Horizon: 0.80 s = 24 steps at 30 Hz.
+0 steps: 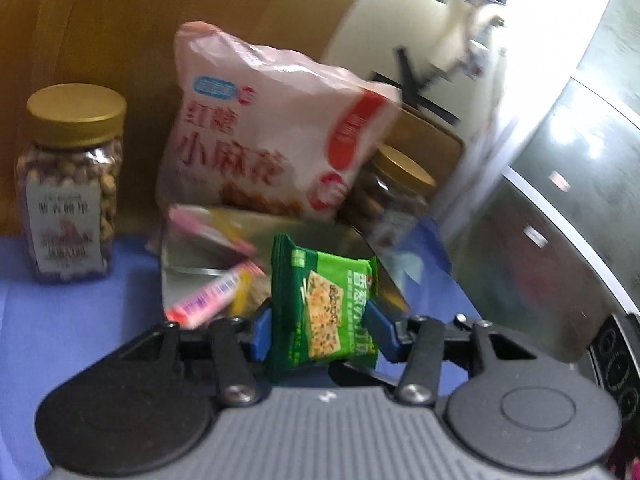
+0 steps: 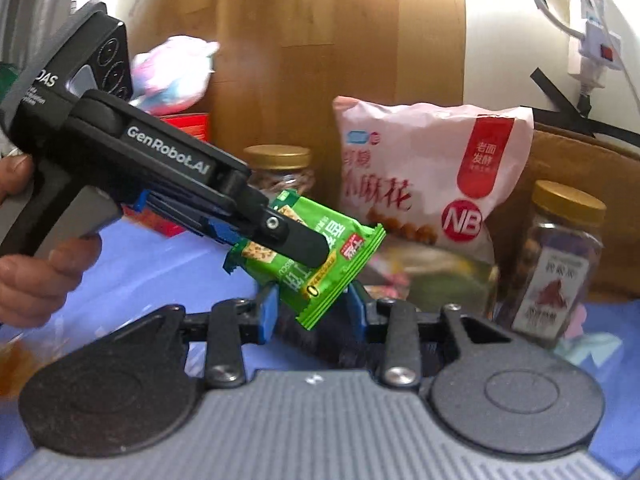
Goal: Organize snacks
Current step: 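Carry the green cracker packet into the tin and open the left tool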
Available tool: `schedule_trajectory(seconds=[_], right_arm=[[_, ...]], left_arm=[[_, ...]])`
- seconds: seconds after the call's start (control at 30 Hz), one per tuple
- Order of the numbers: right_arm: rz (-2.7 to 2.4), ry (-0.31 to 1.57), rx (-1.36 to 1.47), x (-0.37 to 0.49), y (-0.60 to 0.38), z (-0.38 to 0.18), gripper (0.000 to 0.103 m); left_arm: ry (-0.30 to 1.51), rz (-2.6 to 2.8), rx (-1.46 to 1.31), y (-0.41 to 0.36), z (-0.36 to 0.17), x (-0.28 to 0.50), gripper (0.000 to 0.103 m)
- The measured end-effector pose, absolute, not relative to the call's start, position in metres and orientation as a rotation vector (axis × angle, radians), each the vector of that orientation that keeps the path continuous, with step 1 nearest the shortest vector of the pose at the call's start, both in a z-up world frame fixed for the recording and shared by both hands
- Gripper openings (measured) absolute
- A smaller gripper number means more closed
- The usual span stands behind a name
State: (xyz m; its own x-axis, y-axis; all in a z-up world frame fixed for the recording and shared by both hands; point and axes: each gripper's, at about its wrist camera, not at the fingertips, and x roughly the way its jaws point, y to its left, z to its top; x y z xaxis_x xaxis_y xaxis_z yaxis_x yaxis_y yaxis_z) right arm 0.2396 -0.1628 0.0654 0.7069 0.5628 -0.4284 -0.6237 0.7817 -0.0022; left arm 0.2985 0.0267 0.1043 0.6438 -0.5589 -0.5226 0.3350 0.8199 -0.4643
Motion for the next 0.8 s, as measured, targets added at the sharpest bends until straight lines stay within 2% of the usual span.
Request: schedule_trajectory(seconds=[0.07,0.2,0.33,0.5,0.57,0.6,0.63,0.8], right_arm=[[0.643,0.433,-0.156,0.254,-0.158,0.062,0.040],[0.621,0.440,-0.167,0.267,-0.152,0.054,0.041],[0.612,0.438,-0.157,0.261,-0.158,0.056,0.042],[0.657,0.439,-0.136,0.231,-0.166,0.065,0.042],[0.709,0.460,-0.122,0.215,-0.167,0.066,0.045],[0.753,0.485,-0.108,0.205,-0.166,0.065,0.050],[0.797,0.513,-0.093,0.198,-0.163,0.062,0.051],[1.004,0.604,-0.080,0.150,-0.134,0.044,0.051]], left_arm=[[0.709,-0.480,-0.333,0.027,0.101,0.313,0.056],[0.716,-0.440,-0.309,0.031,0.093,0.322,0.063],[0.705,-0.437,-0.308,0.041,0.096,0.310,0.064],[0.679,-0.446,-0.302,0.069,0.105,0.261,0.064],[0.676,-0.435,-0.305,0.086,0.104,0.234,0.067],[0.677,-0.421,-0.310,0.096,0.103,0.220,0.067],[0.679,-0.402,-0.321,0.107,0.099,0.204,0.067],[0.715,-0.294,-0.426,0.163,0.073,0.126,0.067]])
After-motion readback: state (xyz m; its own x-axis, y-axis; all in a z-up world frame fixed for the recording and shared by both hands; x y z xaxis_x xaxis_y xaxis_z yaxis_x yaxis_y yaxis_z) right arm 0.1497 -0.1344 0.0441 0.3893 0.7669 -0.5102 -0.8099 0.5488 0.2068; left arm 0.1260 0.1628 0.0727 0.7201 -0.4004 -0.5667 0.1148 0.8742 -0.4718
